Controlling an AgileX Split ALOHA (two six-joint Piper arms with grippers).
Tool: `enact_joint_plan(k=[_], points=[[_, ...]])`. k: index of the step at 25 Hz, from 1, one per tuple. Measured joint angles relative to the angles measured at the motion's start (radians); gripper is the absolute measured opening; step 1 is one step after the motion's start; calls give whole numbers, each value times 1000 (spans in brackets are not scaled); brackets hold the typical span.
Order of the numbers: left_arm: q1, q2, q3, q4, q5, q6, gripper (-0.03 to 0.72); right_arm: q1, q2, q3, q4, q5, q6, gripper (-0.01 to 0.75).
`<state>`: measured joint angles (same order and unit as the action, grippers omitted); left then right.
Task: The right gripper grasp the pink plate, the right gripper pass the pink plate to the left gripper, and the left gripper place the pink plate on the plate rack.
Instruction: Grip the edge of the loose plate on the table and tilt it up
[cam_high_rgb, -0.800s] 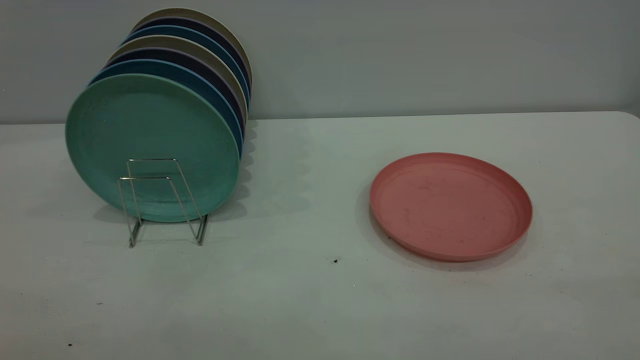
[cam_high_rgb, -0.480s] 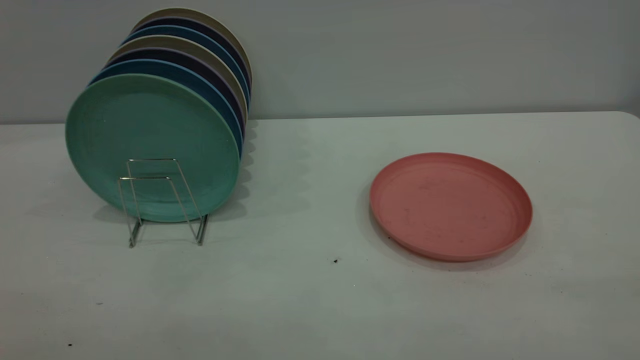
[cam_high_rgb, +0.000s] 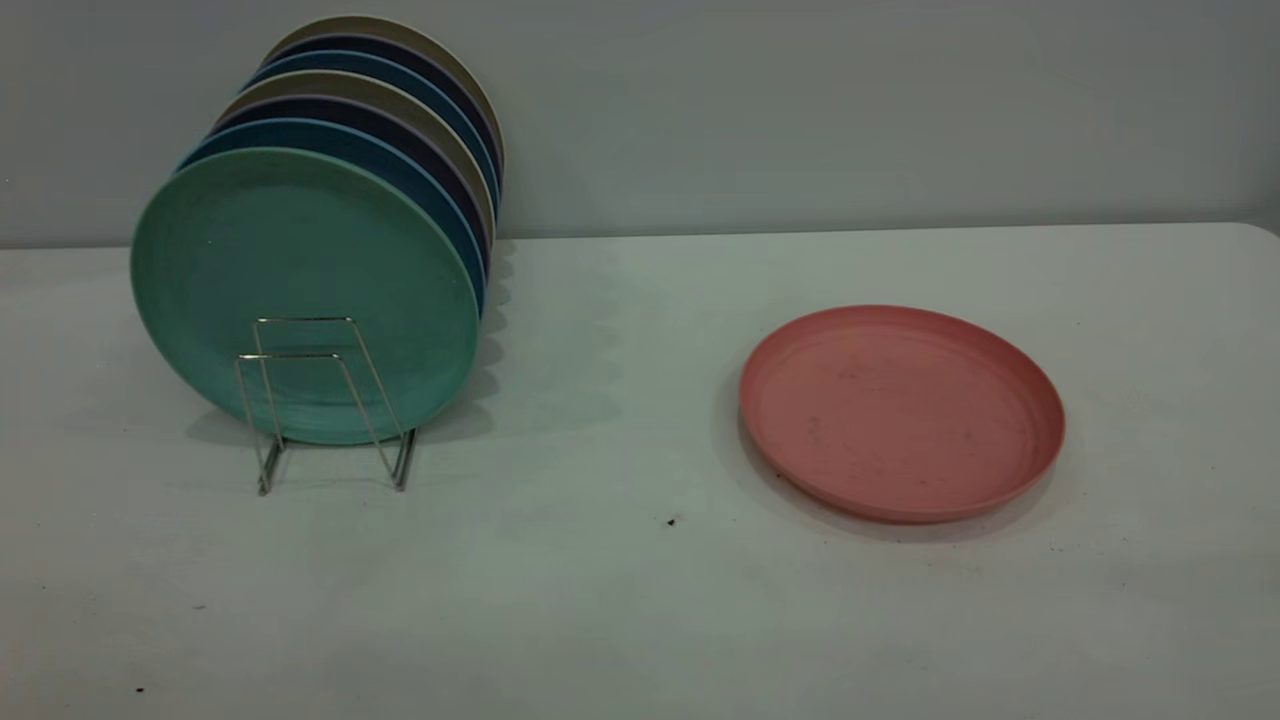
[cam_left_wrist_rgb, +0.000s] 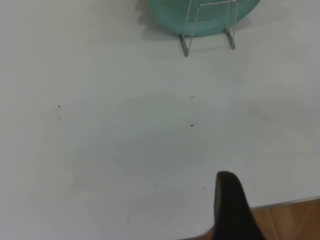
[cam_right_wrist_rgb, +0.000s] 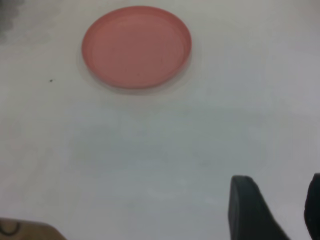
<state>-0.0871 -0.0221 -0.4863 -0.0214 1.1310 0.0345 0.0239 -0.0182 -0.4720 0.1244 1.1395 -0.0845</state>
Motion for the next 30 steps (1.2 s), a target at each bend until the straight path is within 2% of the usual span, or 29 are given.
enact_joint_plan(k=[24,27,30], points=[[0,0,0,0,0,-18,453,0,0,0,4,-2,0,293],[0,45,-22,2,-1,-84,465,0,49,-27,44,-1,0,323],[0,168,-56,21,-44,-93,514,0,164,-71,74,-26,-4,391]])
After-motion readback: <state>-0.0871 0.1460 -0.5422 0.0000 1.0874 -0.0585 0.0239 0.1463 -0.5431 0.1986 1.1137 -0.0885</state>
